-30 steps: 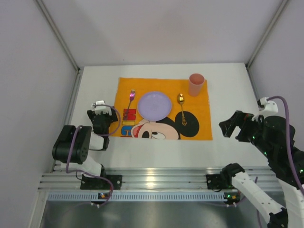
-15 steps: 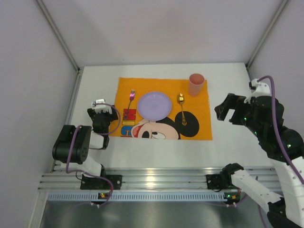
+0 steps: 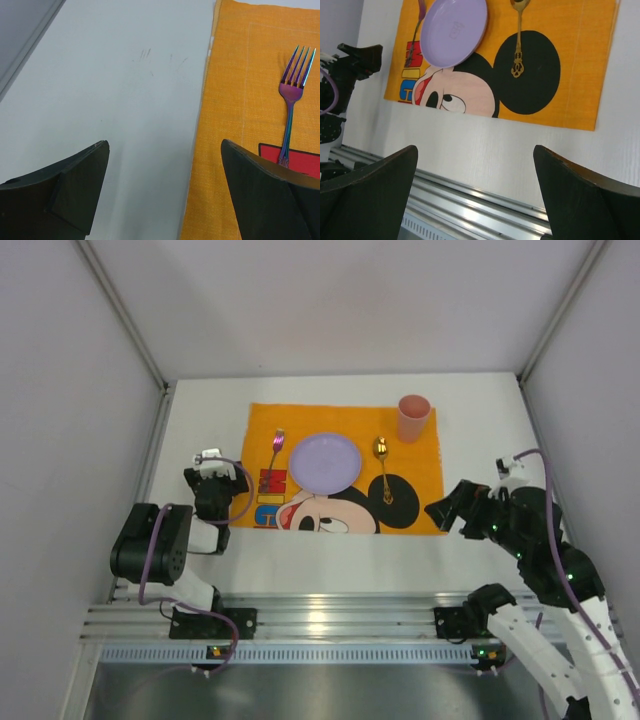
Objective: Set the dinner table for one person
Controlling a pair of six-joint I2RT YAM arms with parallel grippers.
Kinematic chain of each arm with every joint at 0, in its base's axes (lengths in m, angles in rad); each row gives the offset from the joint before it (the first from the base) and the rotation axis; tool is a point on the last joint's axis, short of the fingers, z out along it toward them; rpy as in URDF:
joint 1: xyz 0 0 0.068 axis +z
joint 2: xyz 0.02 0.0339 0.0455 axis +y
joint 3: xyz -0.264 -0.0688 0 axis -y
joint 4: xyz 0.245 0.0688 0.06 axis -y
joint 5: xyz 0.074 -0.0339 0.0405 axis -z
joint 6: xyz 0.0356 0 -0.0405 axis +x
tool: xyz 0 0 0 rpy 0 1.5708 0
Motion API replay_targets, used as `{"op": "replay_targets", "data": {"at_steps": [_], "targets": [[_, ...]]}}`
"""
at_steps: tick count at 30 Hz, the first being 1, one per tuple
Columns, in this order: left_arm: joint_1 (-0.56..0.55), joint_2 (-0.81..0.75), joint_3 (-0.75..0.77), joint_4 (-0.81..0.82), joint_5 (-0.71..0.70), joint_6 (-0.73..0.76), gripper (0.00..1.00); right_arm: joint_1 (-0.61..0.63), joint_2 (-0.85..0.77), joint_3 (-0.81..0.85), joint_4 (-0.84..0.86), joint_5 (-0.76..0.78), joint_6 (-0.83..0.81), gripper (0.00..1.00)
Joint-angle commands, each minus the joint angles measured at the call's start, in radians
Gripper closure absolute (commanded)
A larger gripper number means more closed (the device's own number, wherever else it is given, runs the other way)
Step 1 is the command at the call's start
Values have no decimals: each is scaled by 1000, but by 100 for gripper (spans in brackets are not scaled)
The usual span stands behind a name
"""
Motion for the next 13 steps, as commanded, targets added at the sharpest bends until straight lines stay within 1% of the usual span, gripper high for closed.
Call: {"op": "replay_targets", "data": {"at_steps": [1, 3, 5, 8, 9, 11, 13], "targets": [[7, -1, 9, 36, 13, -4, 2, 2, 108, 74, 126, -144, -18, 0], [7, -1, 9, 36, 13, -4, 2, 2, 136, 95, 120, -207, -33, 0], [7, -3, 9, 36, 13, -4, 2, 2, 153, 104, 121, -210, -42, 0], [7, -1, 9, 37, 13, -4, 2, 2, 166, 121, 138, -145, -67, 0], [7, -1, 9, 37, 13, -4, 2, 2, 172, 120, 167, -81, -72, 0], [8, -3, 9, 36, 13, -4, 1, 2, 229, 141, 181, 8, -96, 0], [7, -3, 9, 36, 13, -4, 1, 2, 312, 161, 198, 53, -133, 0]]}}
